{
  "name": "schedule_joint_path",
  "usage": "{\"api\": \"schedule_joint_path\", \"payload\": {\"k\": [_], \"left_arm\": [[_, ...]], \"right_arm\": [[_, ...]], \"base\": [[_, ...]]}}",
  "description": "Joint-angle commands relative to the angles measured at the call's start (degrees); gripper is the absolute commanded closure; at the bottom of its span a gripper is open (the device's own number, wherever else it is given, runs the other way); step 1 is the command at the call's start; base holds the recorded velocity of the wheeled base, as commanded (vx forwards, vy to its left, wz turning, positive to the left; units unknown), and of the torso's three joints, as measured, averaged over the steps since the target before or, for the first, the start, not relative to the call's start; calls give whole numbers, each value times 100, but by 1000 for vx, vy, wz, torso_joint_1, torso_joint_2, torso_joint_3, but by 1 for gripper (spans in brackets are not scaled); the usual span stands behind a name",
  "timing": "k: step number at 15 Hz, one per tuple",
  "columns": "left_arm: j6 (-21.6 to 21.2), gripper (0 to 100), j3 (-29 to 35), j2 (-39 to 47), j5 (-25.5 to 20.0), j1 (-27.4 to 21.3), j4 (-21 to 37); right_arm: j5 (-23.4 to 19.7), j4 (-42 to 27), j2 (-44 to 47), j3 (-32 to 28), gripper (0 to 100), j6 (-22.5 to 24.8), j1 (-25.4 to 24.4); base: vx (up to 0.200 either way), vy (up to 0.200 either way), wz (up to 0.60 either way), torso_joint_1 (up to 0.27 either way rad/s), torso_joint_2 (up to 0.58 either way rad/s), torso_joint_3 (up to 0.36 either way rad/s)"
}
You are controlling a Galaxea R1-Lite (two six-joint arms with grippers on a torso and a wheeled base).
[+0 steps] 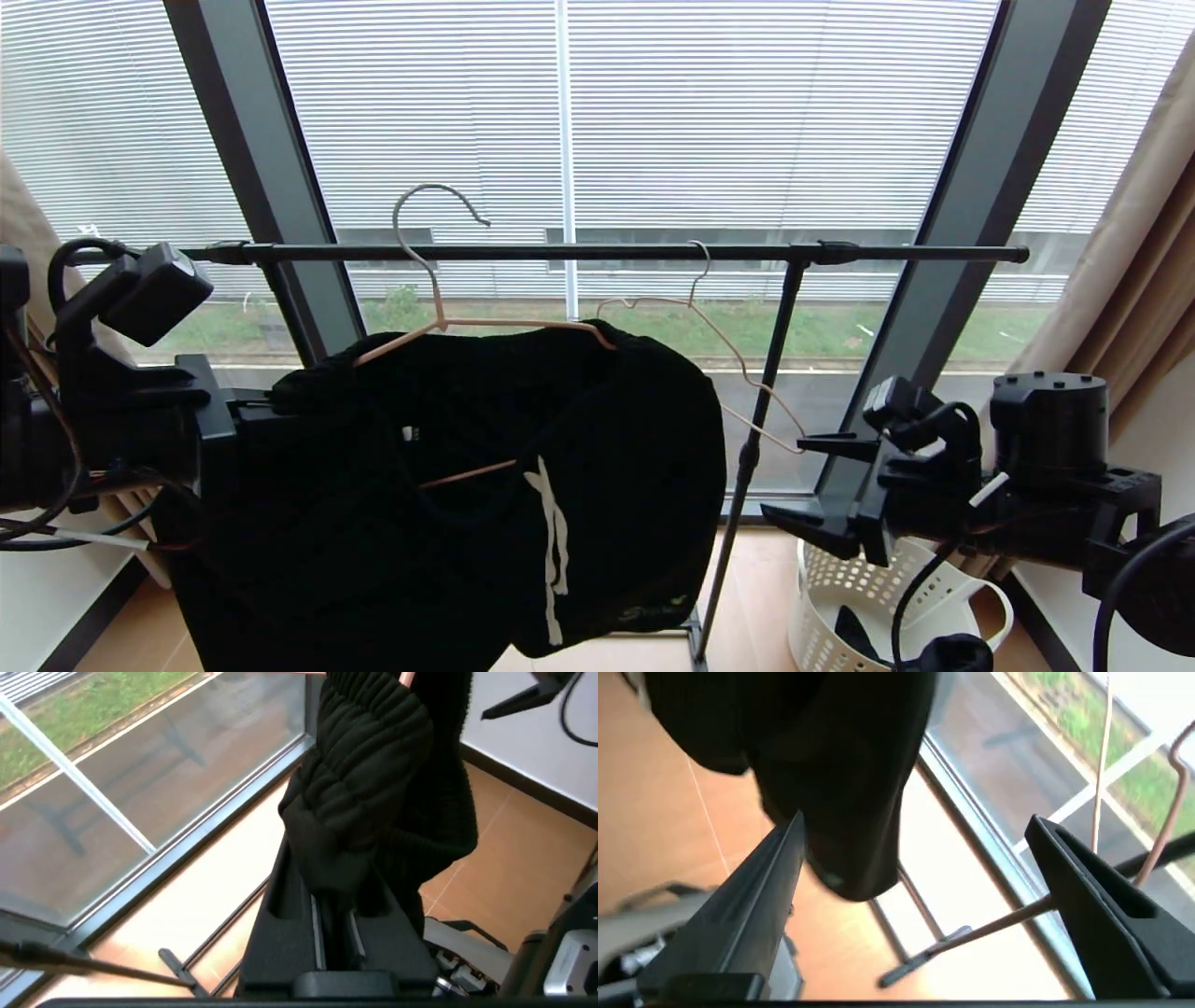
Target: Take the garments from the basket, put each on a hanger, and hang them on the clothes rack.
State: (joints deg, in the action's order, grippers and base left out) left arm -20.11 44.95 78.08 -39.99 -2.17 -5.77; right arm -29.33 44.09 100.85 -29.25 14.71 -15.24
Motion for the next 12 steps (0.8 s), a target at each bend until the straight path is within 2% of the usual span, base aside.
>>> {"api": "schedule_joint_path", "payload": {"k": [1,4,5,6,7,8,10,12], "left_arm": [[183,100,164,190,96,103,-3],[509,100,515,524,1028,-143,-3],[509,100,515,524,1028,-143,-3],[1018,100,893,911,1784,-583,-3],[1150,100,1095,1174,2197,-820,-3],[1176,100,1183,1297,2373,-917,-3],[1256,100,1631,1939,3067,-1207,-3],[1554,100,2062,2370,3348,-1330,-12]], "right_arm": [[920,12,-444,-398,0,-821,-629],[1755,-24,-488,-732,0,-1427,-999],[1755,-24,-488,-732,0,-1427,-999],[2283,-32,-549,-864,0,-1603,-1201],[2458,-32,-619,-881,0,-1603,-1297],[2520,-32,-663,-890,0,-1612,-1333],[2634,-50,-813,-881,0,-1603,-1394],[2643,-50,-804,-881,0,-1603,-1394]], "base": [[0,0,0,0,0,0],[0,0,0,0,0,0],[0,0,0,0,0,0],[0,0,0,0,0,0],[0,0,0,0,0,0],[0,0,0,0,0,0],[0,0,0,0,0,0],[0,0,0,0,0,0]]}}
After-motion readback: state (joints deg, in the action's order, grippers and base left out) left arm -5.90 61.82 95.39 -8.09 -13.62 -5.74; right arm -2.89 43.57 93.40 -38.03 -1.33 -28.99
